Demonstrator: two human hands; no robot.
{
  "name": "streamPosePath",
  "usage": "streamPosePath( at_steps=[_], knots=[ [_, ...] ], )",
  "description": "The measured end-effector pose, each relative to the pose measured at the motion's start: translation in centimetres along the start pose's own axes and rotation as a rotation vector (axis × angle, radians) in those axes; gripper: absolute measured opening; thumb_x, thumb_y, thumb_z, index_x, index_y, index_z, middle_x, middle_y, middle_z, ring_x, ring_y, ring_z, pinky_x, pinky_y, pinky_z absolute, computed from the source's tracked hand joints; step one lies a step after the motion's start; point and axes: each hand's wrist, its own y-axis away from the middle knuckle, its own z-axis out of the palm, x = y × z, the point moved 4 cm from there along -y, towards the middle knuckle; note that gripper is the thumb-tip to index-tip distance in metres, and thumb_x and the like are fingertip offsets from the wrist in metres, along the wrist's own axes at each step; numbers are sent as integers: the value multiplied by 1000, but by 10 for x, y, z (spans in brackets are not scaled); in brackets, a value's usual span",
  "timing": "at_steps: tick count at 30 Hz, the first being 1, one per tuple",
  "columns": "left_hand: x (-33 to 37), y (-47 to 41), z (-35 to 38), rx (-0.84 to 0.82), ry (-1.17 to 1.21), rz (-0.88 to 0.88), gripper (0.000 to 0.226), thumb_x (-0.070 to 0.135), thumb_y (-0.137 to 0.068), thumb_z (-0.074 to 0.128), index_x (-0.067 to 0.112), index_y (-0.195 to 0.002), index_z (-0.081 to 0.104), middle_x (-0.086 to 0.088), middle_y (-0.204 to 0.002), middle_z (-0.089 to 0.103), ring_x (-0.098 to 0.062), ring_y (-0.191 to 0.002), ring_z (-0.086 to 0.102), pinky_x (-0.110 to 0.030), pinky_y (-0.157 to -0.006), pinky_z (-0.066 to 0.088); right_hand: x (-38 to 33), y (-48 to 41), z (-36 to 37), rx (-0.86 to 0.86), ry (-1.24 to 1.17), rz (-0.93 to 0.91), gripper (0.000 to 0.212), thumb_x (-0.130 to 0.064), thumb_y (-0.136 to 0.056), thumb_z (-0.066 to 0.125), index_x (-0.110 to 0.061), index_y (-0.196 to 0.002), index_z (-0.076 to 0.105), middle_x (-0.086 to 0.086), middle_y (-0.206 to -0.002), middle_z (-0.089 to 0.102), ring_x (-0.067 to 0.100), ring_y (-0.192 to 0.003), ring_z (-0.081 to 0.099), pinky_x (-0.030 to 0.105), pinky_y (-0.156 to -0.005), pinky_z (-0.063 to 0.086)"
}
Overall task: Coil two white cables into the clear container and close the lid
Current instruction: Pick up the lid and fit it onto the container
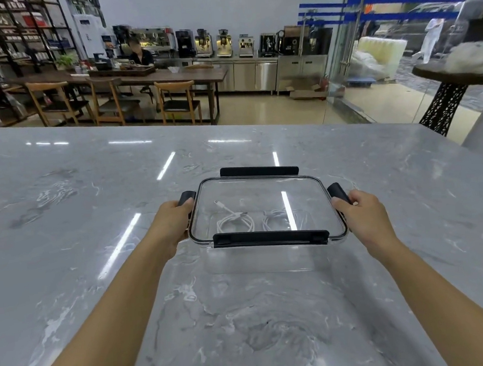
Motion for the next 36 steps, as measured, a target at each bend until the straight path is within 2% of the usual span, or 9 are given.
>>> streamPosePath(
  at_steps=[8,13,16,19,20,22,25,30,36],
  knots=[
    [-4,1,2,43,-106,75,34,35,-94,43,5,-84,55,-8,-66,54,-21,-58,50,-34,-58,45,4,-3,1,4,-67,26,36,-28,-79,61,-15,-58,34,2,-58,35,20,-52,30,31,-51,22],
    [-9,-1,0,68,-52,91,25,39,-94,43,25,-114,43,-5,-79,60,-19,-64,55,-33,-57,48,8,-3,3,-32,-162,66,29,-27,-79,63,-11,-64,44,3,-58,39,18,-50,33,26,-47,26],
    [-8,-6,0,81,-154,159,25,34,-94,42,26,-117,48,-7,-96,62,-22,-76,58,-34,-62,47,7,0,2,5,-192,63,27,-32,-79,66,-14,-95,55,2,-70,53,15,-56,46,27,-50,33],
    [-2,-7,-4,185,-352,261,28,31,-93,44,17,-111,61,-12,-117,58,-27,-97,58,-40,-84,49,-4,7,-4,137,139,-176,32,-32,-83,61,-28,-114,54,0,-90,55,18,-71,51,28,-60,38],
    [1,-6,-5,222,-436,306,30,30,-92,45,13,-108,64,-13,-116,58,-28,-98,58,-41,-85,48,-10,9,-6,175,267,-263,27,-29,-85,60,-23,-111,60,1,-95,56,21,-76,53,30,-64,38],
    [8,-2,-2,240,-564,387,32,30,-92,46,6,-97,67,-8,-91,64,-25,-82,59,-34,-68,47,-18,8,-6,186,449,-342,22,-28,-87,57,-10,-94,68,7,-93,60,27,-80,55,33,-65,41],
    [18,7,7,184,-651,380,51,44,-87,53,-6,-89,62,-14,-61,55,-31,-64,57,-37,-57,43,-15,2,-3,44,542,-274,45,-41,-87,53,-4,-63,60,7,-64,55,30,-64,52,31,-52,36],
    [18,2,7,122,-559,219,70,45,-73,71,-9,-113,55,-29,-106,61,-41,-100,58,-51,-88,46,-6,-3,1,-170,204,-95,53,-45,-84,58,9,-78,62,28,-80,67,26,-61,52,32,-59,40],
    [11,-4,4,102,-351,157,66,38,-66,79,2,-117,57,-15,-113,63,-29,-99,60,-47,-91,48,-2,-8,1,-217,68,-70,39,-35,-86,58,2,-74,64,27,-79,68,31,-66,60,32,-61,43]
  ],
)
